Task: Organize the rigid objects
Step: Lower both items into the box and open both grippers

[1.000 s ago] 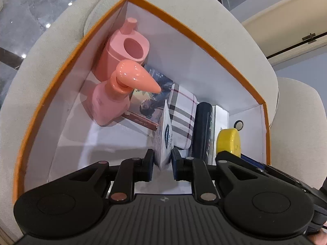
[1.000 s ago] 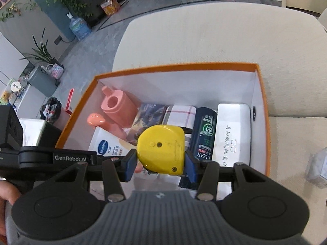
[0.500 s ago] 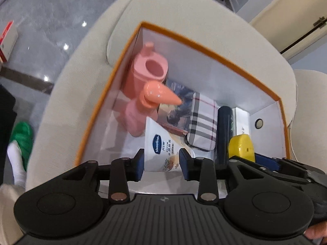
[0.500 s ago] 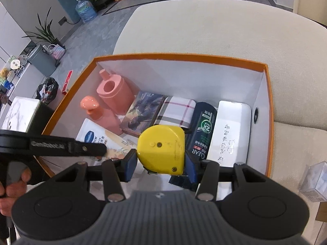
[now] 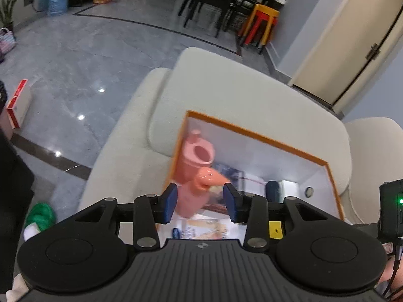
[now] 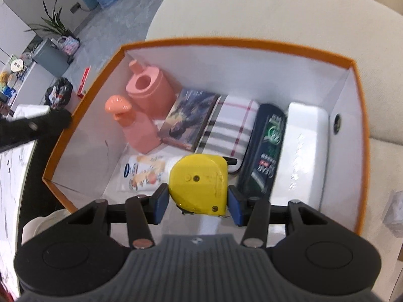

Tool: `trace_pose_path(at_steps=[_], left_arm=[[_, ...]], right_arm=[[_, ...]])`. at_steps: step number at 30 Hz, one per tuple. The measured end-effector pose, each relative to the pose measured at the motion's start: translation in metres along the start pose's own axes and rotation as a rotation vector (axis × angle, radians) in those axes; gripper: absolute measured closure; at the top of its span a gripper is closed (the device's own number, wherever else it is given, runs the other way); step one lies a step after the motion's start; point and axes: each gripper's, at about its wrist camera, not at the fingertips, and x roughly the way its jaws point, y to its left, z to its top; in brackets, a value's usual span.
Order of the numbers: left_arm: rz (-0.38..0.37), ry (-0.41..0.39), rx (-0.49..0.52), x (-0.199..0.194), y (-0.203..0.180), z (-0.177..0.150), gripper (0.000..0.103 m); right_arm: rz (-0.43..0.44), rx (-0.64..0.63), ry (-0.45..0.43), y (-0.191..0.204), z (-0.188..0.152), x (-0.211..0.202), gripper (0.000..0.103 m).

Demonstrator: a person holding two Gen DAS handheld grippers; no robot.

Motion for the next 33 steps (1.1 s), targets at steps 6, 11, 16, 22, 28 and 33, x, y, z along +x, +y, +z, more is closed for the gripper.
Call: trace_pose_path(at_steps=[6,11,16,22,28,33], left_arm=[[-0.013,-0.001,-0.075,0.006,0.017,-0.005,0.058],[-0.030,-0.002,-0.094,0.006,0.023,-0.004,0.058],[-0.041,-0.012,-0.107,0.007,0.027,-0.004,0.058],[-0.041,-0.011,-0.102,0.004,0.026,-0.006,0.058],[-0.042,-0.022,-0.081,-0.003,0.017,-0.007,0.058],[-0.044,-0.034,-0.034,-0.012,0.003,-0.005,0.058]], right_arm=[[-0.069,-0.048,0.078,0.010,0.009,0.020,0.053],[-0.060,-0.025,0.134,0.015,0.014,0.030,0.053],[-0.111,0.001,0.163,0.017,0.015,0.042,0.053],[-0.103,0.023,0.156,0.016,0.017,0.042,0.053],[-0.088,0.028,0.123,0.017,0.018,0.026,0.053],[-0.061,0.040,0.064,0.016,0.014,-0.002,0.053]])
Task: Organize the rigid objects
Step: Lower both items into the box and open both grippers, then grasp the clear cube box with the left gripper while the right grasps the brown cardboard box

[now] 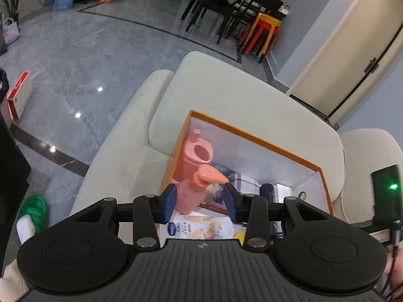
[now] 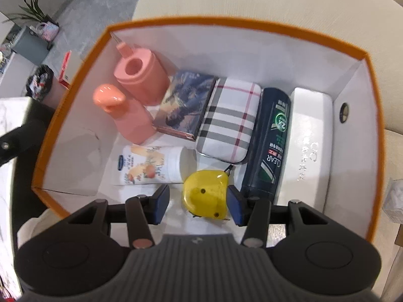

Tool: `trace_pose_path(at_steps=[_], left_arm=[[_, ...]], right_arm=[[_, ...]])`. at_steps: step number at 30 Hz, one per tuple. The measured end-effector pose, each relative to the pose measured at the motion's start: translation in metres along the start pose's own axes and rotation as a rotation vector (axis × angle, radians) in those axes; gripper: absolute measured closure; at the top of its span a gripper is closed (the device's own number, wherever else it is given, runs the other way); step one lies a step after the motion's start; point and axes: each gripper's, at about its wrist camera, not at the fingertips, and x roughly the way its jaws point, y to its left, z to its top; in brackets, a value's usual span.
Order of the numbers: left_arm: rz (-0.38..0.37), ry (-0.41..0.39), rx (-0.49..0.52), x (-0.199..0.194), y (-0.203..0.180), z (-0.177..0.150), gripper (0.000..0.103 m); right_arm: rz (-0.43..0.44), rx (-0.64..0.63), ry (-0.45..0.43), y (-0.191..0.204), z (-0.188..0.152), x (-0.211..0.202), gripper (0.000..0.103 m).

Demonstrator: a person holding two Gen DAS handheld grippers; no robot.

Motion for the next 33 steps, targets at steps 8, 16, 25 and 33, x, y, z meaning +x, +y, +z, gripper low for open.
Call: trace_pose_path(at_steps=[8,16,25,33], left_arm=[[-0.094,0.038,0.189,0.003,-0.067,-0.012,0.058],[-0.261,0.124,0.415,0.037,-0.176,-0.038,0.058],[-0.357,0.212,0.669,0.107,-0.285,-0.089,0.037],[-0.302,0.290,0.758,0.169,-0.321,-0.119,0.026]], right_arm=[[0.041,0.074,-0.208,-0.040,-0.035,-0.069,0.053],[-0.129,0.408,-0.391,-0.154,-0.108,-0.122,0.046],[-0.195,0.911,-0.495,-0.268,-0.188,-0.129,0.038],[-0.067,1.224,-0.509,-0.311,-0.198,-0.106,0.033]])
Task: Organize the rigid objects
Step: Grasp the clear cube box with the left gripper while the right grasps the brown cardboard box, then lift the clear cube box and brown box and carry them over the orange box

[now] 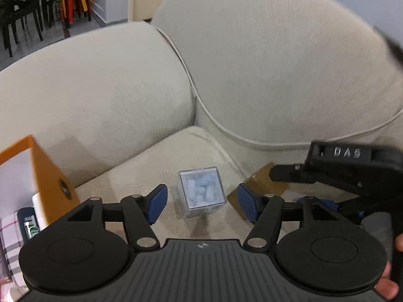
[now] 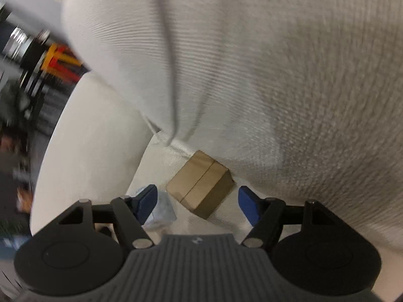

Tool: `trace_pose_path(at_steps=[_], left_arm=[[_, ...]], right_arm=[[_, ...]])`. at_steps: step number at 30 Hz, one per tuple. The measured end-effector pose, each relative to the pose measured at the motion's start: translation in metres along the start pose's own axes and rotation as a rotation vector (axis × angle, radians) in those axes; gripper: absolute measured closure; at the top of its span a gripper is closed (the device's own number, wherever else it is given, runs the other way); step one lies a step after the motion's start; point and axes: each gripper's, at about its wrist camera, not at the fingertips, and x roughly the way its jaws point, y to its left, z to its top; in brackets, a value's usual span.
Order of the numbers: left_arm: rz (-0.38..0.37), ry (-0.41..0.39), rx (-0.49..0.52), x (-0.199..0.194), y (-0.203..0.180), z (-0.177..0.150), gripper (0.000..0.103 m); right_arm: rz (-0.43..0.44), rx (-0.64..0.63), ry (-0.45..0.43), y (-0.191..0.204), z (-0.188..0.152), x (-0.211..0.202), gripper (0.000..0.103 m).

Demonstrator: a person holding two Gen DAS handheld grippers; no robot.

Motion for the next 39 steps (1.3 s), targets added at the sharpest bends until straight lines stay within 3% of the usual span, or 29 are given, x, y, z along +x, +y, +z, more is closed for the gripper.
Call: trace_pose_path(at_steps=[9,15,17,25,30,36,39], left_arm=[[0.031,0.070,0.051,0.040,-0.011,0.009,0.025],[0.051,0.089,0.055,0.058,-0.012,0.016,0.034],[0.065,0.098,0.062,0.060,-0.012,0.016,0.045],[0.068,0.174,0.082,0.048,-0.010,0.000,0.050],[0.101,0.233,0.129,0.039,-0.014,-0.014,0.050],[0.122,0.212,0.097,0.043,-0.013,-0.017,0.050],[0.123,0.194,0.081,0.048,-0.010,-0.018,0.051]], right_arm=[[-0.006,0.070,0.077,0.001,0.011,0.038,0.033],[-0.040,0.048,0.068,0.009,0.009,0.052,0.031],[-0.045,0.022,0.075,0.013,0.002,0.055,0.032],[0.006,-0.086,0.080,0.000,-0.006,0.038,0.049],[-0.001,-0.204,0.107,0.003,-0.015,0.025,0.053],[-0.028,-0.387,0.125,0.019,-0.026,0.028,0.053],[-0.029,-0.395,0.101,0.026,-0.025,0.037,0.053]])
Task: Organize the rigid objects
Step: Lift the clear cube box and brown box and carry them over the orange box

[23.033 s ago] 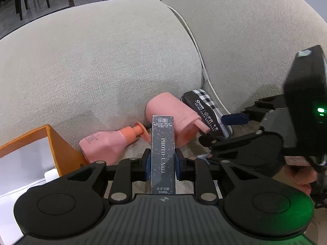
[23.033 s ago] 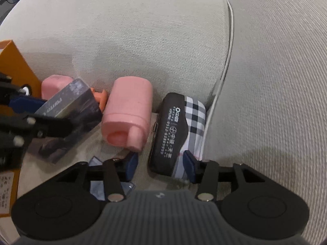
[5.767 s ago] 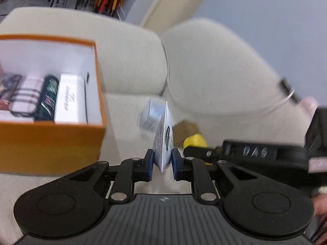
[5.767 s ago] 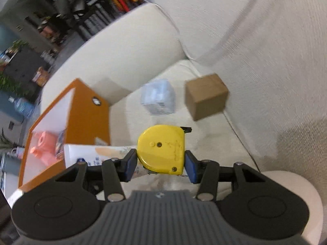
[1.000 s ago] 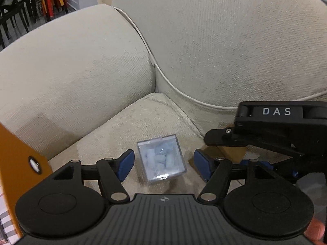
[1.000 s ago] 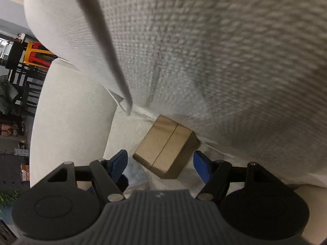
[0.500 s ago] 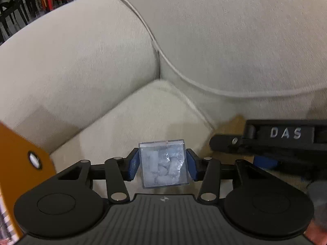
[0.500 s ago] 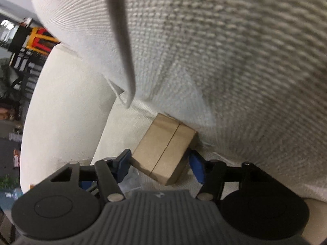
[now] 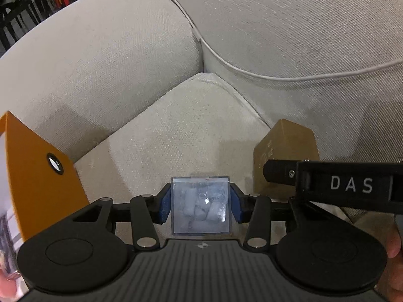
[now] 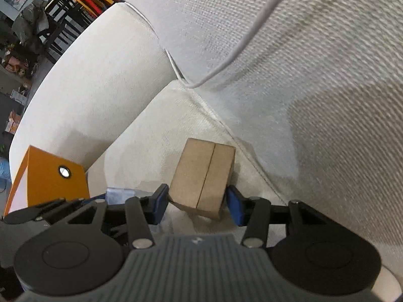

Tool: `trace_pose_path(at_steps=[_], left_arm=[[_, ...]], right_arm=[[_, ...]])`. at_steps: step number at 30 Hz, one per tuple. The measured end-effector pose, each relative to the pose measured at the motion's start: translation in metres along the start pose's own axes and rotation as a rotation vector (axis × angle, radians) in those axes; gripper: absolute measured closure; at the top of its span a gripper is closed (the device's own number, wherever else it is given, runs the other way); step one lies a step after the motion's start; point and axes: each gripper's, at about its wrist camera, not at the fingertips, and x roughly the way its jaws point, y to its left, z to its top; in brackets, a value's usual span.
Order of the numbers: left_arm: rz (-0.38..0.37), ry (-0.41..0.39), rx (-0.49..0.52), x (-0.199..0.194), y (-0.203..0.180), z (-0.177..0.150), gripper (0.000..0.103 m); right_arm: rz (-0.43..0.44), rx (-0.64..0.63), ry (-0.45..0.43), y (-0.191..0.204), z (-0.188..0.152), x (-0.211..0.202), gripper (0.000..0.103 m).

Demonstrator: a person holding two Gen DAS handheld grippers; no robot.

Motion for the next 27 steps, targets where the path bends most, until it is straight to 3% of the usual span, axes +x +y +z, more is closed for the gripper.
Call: trace_pose_path(at_steps=[6,11,20,27], left_arm=[[0.008,-0.011,-0.012,0.001,-0.001,-0.003,0.051],[0.002,-0.042,-0.047,-0.014,0.001,-0.005,0.051],[-0.041,-0.113,-0.072,-0.068,-0.003,-0.015,0.051],[-0.042,-0.203,-0.113,-0.123,0.008,-0.031,0.051]], right_arm=[[-0.022,0.009,-0.005,0.001,0.007,0.012,0.054],[0.017,0.017,-0.015,-0.002,0.005,-0.001,0.055],[0.040,-0.140,-0.075,0.020,-0.004,-0.034,0.057],[0.105,-0.223,-0.125,0.041,-0.006,-0.067,0.057]])
